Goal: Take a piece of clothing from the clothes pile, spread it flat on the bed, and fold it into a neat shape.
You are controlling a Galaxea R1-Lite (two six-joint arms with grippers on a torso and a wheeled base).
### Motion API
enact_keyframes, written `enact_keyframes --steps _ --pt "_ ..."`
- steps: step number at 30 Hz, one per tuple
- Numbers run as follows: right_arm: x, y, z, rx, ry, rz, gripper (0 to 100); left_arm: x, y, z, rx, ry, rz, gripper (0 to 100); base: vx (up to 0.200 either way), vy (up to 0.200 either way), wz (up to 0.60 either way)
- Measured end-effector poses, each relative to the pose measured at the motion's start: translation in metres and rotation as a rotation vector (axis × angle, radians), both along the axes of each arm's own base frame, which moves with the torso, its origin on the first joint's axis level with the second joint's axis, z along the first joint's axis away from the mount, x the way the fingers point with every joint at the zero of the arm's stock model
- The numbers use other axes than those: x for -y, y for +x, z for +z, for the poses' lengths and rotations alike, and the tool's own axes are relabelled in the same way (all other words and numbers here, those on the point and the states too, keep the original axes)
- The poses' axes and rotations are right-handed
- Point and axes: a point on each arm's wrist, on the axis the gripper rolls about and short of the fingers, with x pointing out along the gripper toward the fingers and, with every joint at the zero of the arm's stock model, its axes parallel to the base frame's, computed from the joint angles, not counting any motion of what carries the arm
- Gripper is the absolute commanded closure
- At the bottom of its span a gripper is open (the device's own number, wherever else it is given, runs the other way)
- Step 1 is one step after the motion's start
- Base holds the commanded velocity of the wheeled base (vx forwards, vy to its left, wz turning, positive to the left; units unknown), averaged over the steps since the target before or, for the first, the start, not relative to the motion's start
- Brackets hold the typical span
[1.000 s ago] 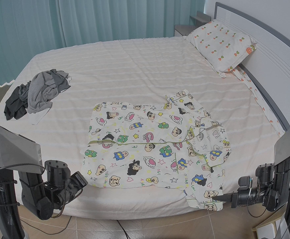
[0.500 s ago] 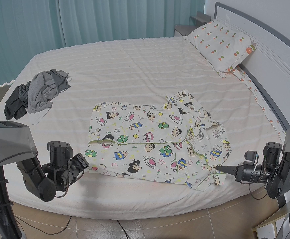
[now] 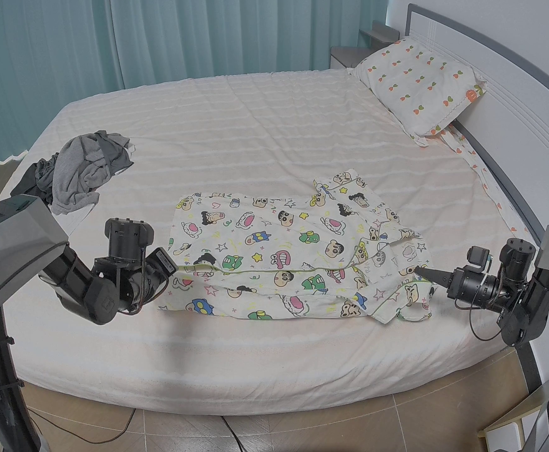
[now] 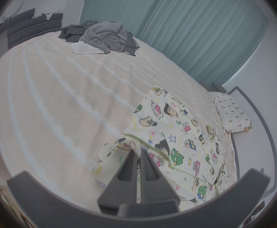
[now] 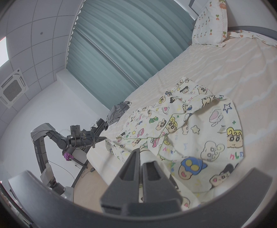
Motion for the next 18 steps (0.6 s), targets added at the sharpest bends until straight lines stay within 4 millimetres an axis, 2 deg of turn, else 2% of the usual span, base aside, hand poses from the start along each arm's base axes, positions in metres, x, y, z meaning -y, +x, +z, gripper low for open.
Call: enact_keyframes --steps 11,18 --pt "0.004 0.04 -0.008 0.007 -0.003 -0.044 100 -0.001 0.035 -0.013 -0.015 -0.012 0.005 100 0.0 0.0 0.0" --pt "0.001 0.056 -0.014 -0.003 -0.007 -0.061 100 -0.001 0.046 -0.02 -0.019 -0.013 0.008 100 0.0 0.0 0.0"
